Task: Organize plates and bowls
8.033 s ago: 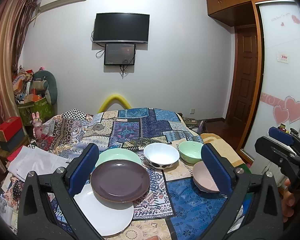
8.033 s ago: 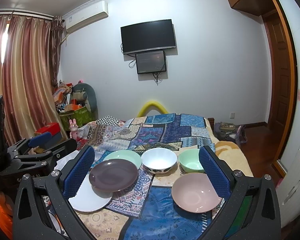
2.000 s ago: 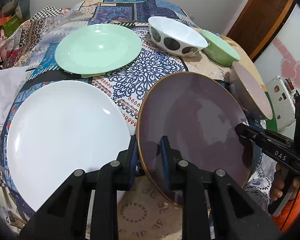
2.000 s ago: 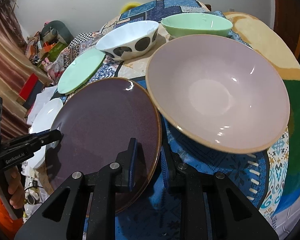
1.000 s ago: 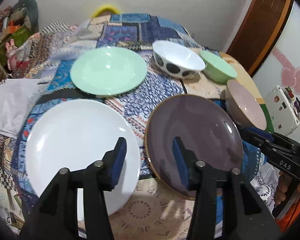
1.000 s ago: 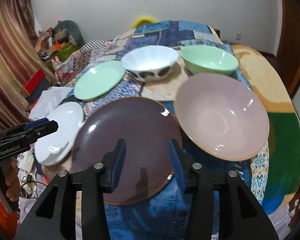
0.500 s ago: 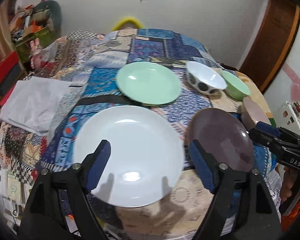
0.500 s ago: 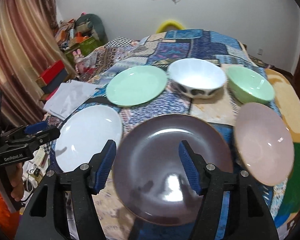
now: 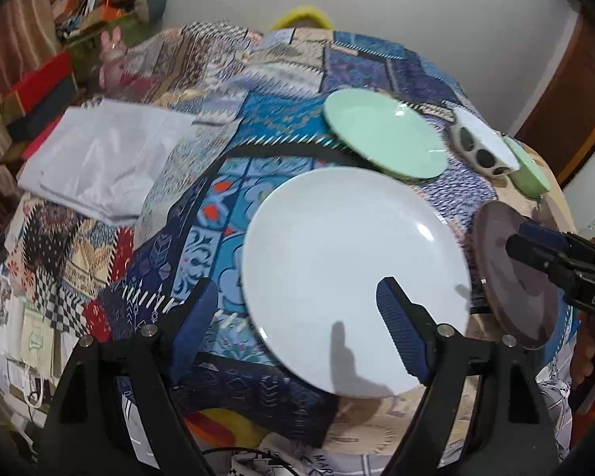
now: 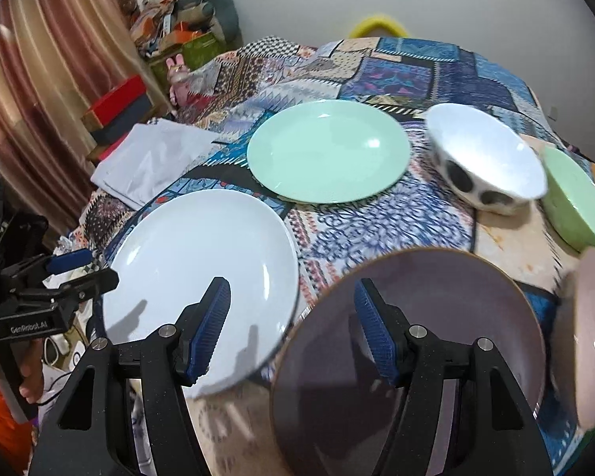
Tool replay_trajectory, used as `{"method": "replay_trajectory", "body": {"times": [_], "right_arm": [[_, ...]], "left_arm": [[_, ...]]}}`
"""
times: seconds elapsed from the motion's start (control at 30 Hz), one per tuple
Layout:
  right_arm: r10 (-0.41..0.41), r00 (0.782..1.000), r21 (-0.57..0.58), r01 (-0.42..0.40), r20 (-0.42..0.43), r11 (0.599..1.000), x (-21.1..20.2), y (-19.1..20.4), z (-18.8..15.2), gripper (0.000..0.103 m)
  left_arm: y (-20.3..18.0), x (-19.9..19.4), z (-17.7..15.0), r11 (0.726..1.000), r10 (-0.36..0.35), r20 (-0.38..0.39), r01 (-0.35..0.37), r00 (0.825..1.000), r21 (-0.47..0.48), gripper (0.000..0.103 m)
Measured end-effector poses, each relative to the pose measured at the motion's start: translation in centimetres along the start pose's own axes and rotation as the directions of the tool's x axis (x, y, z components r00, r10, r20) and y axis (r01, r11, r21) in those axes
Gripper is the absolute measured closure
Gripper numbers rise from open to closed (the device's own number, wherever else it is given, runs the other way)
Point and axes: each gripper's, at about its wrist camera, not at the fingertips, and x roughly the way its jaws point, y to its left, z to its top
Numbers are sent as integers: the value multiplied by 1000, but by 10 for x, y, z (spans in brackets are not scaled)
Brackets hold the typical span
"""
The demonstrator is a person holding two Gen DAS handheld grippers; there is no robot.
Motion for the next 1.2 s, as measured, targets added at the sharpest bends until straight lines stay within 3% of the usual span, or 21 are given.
{"method": "replay_trajectory", "body": {"times": [0.23,0.43,0.5,0.57,0.7,1.2], "right_arm": [[-1,998,-24,-1,-65,1000,31,6,12,64],[-18,992,-43,12,-127,999,49,6,14,75],[-20,988,-29,16,-150,999,55,4,12,81],[-2,987,-15,0,-159,1000,57,3,12,83],[-18,987,-21,14,-159,1000,57,8,12,84],[48,983,25,-45,-176,999,55,21,-1,81]], "left_arm": [[23,19,-2,999,-6,-32,5,999,-32,23],[35,30,-3,998,-40,-62,36,997,-56,43],[37,34,-4,997,-58,-73,54,996,-64,57],[37,37,-4,995,-80,-88,75,993,-61,69],[37,37,-6,992,-119,-82,114,990,-61,76],[60,31,-14,986,-130,-96,118,987,-117,76]]}}
